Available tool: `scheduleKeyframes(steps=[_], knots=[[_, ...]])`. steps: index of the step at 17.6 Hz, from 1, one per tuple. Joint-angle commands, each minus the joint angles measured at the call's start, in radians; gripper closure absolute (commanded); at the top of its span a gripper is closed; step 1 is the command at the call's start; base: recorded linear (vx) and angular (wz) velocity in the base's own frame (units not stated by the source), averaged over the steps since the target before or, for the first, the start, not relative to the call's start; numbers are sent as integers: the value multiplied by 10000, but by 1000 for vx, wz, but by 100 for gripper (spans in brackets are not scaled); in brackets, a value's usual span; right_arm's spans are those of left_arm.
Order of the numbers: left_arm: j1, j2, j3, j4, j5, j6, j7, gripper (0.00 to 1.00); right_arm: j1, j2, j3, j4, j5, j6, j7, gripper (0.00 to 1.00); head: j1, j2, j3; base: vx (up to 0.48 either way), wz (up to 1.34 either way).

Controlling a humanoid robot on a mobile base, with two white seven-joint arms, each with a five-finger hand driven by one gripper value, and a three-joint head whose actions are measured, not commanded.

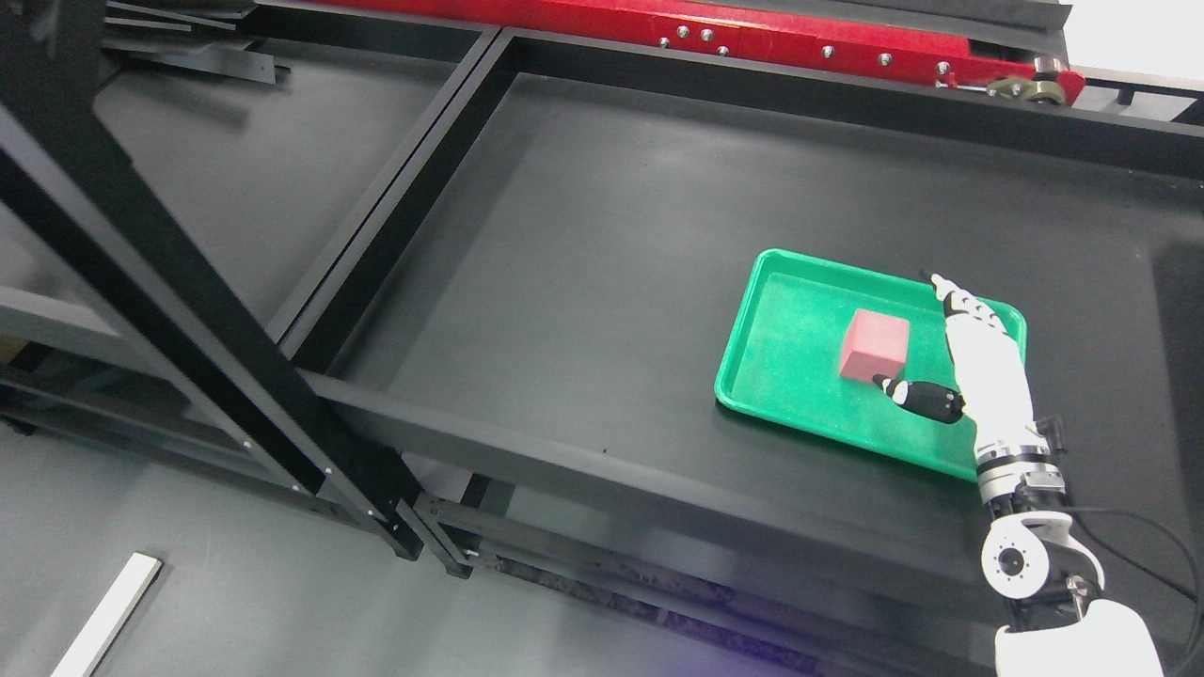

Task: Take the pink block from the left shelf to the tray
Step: 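Reach the right hand down to the pink block on the green tray, then close the right hand around the pink block and lift it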

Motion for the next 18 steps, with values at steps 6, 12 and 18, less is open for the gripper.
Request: scheduleKeyframes(steps=[6,12,18], knots=[[-230,175,0,-175,0,-8,-6,0,-278,-213,1046,1451,135,35,1033,1,0,0,0,194,9],[-230,175,0,-175,-15,-8,-6,0,59,-642,1109,1513,89,35,1079,1,0,0,0,119,5],[-230,175,0,-175,-15,-8,-6,0,504,-1118,1001,1482,-19,4,1003,1,0,0,0,34,5]])
